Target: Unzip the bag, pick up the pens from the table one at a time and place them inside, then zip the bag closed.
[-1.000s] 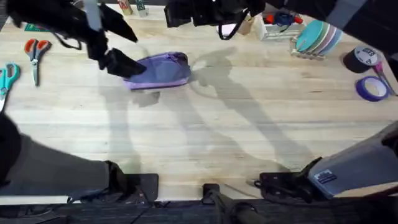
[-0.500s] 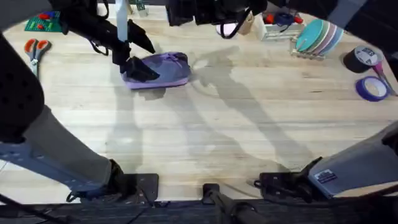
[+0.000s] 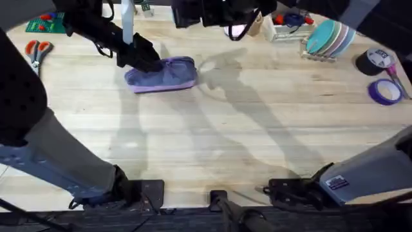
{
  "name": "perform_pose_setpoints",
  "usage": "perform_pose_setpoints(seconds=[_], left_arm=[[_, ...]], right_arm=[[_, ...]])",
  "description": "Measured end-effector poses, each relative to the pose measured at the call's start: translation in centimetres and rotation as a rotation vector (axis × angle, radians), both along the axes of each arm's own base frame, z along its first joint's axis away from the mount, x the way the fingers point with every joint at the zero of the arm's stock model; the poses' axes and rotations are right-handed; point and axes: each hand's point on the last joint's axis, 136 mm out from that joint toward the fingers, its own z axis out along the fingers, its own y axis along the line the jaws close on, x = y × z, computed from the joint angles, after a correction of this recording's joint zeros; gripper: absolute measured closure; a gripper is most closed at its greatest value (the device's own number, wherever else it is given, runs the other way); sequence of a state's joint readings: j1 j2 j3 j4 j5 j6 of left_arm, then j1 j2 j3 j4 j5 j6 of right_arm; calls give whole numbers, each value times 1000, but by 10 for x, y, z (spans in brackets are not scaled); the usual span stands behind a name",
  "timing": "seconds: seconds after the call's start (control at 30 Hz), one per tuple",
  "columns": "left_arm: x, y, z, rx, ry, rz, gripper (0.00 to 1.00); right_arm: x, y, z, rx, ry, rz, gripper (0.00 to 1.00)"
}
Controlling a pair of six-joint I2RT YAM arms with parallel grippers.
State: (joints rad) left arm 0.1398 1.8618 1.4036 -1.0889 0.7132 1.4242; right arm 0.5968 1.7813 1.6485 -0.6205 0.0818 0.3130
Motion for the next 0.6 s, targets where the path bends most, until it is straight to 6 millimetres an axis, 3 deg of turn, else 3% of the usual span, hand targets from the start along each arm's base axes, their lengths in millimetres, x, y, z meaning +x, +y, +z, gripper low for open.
perform_pose_setpoints(seconds=[0.2, 0.4, 0.6], left_arm=[[0, 0, 0, 0, 0, 0, 960], [0, 0, 0, 0, 0, 0, 960], [0, 0, 0, 0, 0, 0, 959]], right_arm=[[-13, -11, 4, -37, 26, 16, 5], [-45, -33, 26, -99, 35, 70, 5], [-75, -52, 29, -122, 116, 45, 6]])
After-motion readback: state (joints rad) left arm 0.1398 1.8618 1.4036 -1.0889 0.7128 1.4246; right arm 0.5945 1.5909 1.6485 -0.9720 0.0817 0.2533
